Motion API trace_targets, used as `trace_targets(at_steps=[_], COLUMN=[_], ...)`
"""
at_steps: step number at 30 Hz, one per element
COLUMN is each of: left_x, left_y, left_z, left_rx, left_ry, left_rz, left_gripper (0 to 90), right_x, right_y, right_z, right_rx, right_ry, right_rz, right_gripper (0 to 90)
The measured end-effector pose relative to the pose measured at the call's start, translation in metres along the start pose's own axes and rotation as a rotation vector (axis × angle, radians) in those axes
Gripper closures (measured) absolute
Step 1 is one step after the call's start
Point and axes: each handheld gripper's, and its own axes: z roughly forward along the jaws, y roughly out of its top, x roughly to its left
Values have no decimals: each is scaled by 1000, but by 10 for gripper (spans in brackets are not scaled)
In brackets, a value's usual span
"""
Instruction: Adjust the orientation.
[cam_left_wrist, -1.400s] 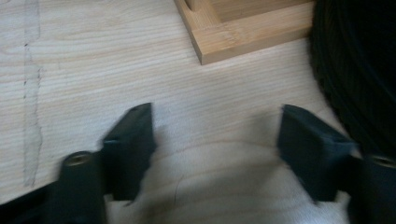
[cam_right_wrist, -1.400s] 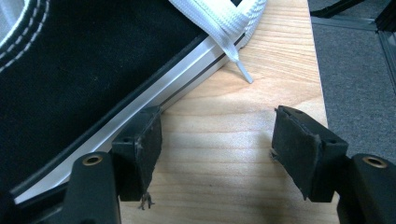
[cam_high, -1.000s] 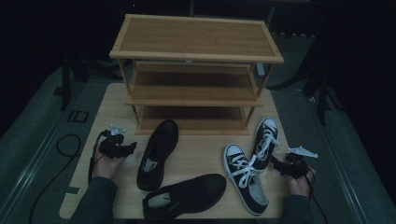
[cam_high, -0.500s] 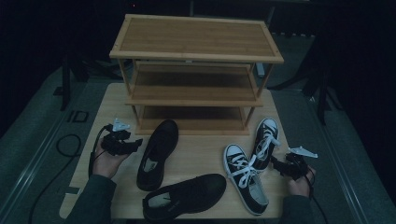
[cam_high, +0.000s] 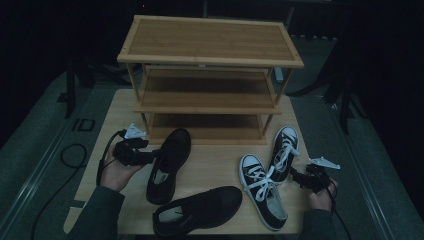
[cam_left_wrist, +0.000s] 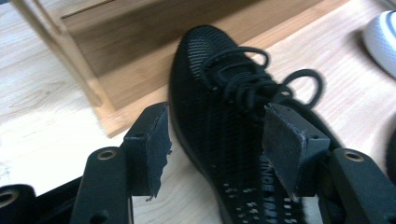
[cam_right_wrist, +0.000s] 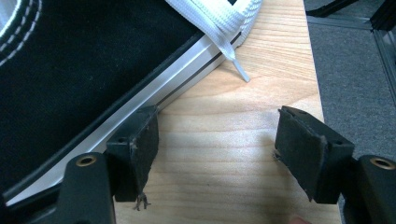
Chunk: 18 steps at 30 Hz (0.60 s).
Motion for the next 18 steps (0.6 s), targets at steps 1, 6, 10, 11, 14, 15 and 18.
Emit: trace_targets(at_steps=[1,6,10,11,14,15,18], left_x=[-3,-10,-11,-12,-13,-13,-14], left_y=[1,2,1,1,-1,-1,-3], left_z=[-1,-2,0,0,2,2,3], left_rx=[3,15,27,28,32,35,45], left_ry=[-2,-20,-27,-29,-36,-38,-46], left_rz=[6,24,27,24,23,25,25], left_gripper=[413,416,413,412,410,411,414], right_x=[0,0,0,0,0,0,0], right_y=[0,0,0,0,0,0,0], right_z=[0,0,0,0,0,0,0], right_rx=[0,0,0,0,0,0,0], right_ry=[0,0,0,0,0,0,0], right_rz=[0,0,0,0,0,0,0], right_gripper=[300,300,300,300,300,300,300])
